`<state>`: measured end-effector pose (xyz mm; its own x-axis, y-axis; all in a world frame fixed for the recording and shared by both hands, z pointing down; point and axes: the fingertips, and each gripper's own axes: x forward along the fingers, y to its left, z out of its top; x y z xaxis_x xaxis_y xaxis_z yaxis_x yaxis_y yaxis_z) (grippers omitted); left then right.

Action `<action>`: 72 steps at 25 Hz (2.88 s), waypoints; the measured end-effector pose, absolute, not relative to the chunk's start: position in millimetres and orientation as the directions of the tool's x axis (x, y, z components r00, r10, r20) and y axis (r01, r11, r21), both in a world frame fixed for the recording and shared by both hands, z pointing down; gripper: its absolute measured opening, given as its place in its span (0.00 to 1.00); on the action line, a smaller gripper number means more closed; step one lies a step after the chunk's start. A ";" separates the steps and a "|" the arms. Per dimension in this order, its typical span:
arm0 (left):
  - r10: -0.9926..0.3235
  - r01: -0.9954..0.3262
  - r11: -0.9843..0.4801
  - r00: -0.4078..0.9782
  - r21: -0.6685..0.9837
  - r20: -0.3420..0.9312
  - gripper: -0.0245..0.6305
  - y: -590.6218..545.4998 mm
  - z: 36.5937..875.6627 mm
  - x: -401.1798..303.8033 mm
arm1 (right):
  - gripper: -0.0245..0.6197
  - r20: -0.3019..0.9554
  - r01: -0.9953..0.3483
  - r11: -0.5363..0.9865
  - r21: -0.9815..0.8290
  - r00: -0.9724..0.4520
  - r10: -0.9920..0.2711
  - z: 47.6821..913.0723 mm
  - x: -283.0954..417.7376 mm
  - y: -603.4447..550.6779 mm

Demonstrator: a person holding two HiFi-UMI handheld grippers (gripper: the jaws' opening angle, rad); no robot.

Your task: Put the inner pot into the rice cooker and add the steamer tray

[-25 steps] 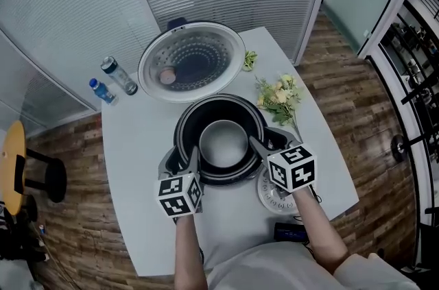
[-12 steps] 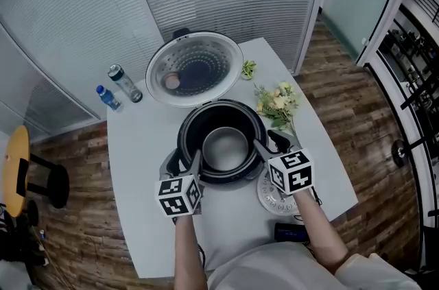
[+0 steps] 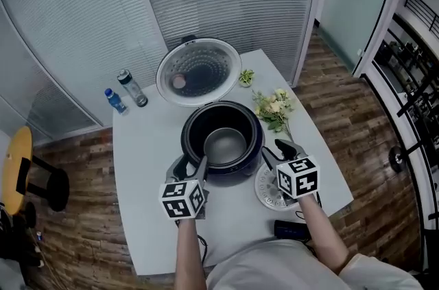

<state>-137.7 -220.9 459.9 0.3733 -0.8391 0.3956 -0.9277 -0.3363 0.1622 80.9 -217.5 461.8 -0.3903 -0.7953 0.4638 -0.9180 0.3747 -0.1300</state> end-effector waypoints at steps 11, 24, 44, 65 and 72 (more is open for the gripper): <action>-0.811 -0.892 -0.418 0.453 0.175 0.371 0.40 -161.2 442.1 -111.0 | 0.33 0.468 -0.925 0.336 -0.177 -0.380 -0.798 459.3 88.9 -153.6; -0.757 -0.846 -0.505 0.530 0.171 0.383 0.40 -83.3 450.8 -85.4 | 0.33 0.514 -0.958 0.223 -0.180 -0.285 -0.809 481.6 121.5 -68.4; -0.607 -0.812 -0.565 0.531 0.149 0.591 0.40 -59.8 557.6 -13.7 | 0.33 0.617 -0.956 0.126 -0.266 -0.269 -0.740 555.6 164.5 -48.1; -0.511 -0.862 -0.320 0.506 0.393 0.694 0.40 -104.3 668.8 42.8 | 0.33 0.700 -0.951 0.094 -0.294 -0.281 -0.656 651.8 242.5 -104.2; -0.511 -0.888 -0.266 0.460 0.375 0.726 0.38 -115.5 685.7 45.6 | 0.31 0.701 -0.946 0.124 -0.301 -0.307 -0.644 666.2 247.9 -121.6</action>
